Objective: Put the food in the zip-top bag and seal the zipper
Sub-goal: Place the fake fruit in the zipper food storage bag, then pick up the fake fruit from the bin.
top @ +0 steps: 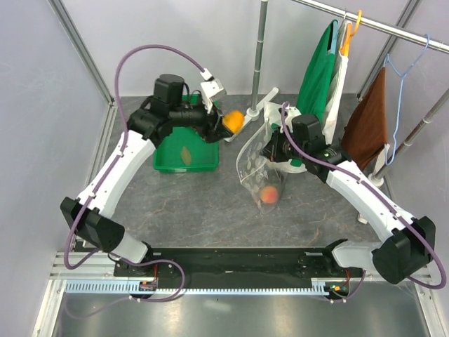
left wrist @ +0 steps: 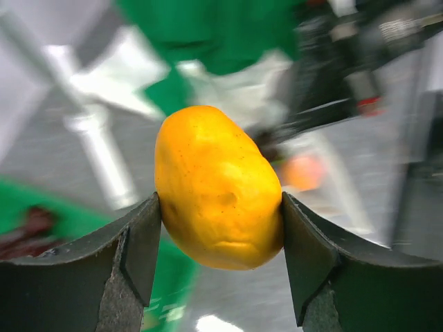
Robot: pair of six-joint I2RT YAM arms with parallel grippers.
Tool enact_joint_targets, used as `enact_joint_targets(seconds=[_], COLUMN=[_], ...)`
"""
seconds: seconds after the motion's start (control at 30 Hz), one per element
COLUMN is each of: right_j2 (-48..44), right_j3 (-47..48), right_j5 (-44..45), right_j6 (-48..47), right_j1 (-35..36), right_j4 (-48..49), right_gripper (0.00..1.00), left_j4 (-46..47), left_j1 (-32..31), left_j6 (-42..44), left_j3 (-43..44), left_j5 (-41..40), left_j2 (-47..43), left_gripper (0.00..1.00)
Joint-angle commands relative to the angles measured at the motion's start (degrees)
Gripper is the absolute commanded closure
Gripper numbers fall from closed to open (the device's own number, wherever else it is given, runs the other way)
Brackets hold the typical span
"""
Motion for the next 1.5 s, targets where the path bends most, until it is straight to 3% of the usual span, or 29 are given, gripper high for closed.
enact_joint_targets(seconds=[0.0, 0.23, 0.5, 0.63, 0.67, 0.8, 0.97, 1.17, 1.3, 1.47], right_j2=[-2.28, -4.03, -5.09, -6.06, -6.32, -6.68, -7.03, -6.76, -6.85, -6.42], right_j3=[-0.68, -1.56, -2.00, -2.35, -2.44, -2.35, -1.56, -0.77, -0.94, -0.94], right_j5=[0.34, 2.98, 3.06, 4.38, 4.56, 6.31, 6.15, 5.62, 5.09, 5.18], right_j6=[0.16, 0.08, -0.10, 0.08, 0.16, -0.10, -0.19, -0.71, -0.71, -0.72], right_j1=[-0.29, -0.55, -0.64, -0.46, -0.46, -0.55, -0.46, -0.55, -0.55, -0.55], right_j4=[1.31, 0.00, -1.06, -1.94, -2.11, -2.64, -2.73, -2.38, -2.03, -2.03], right_gripper=[1.00, 1.00, 1.00, 1.00, 1.00, 1.00, 1.00, 1.00, 1.00, 1.00], left_j4=[5.71, 6.96, 4.85, 2.74, 2.57, 2.04, 4.58, 11.61, 12.23, 13.73], left_j1=[-3.55, -8.46, -12.69, -12.78, -12.78, -12.69, -9.98, 2.32, 7.95, 8.49], left_j6=[-20.92, -26.49, -26.05, -23.95, -22.81, -20.43, -20.77, -28.51, -31.41, -35.89], left_j3=[-4.22, -4.05, -0.10, 1.66, 1.75, 2.01, 3.07, -1.32, 0.16, 4.12], left_j5=[9.50, 7.84, -2.35, -5.96, -6.22, -5.70, -5.17, -14.21, -28.06, -44.52], left_j2=[3.34, 9.14, 14.51, 15.22, 14.61, 12.06, 7.49, 7.13, 13.08, 20.83], left_gripper=[0.71, 0.71, 0.57, 0.33, 0.21, 0.09, 0.06, 0.11, 0.11, 0.14])
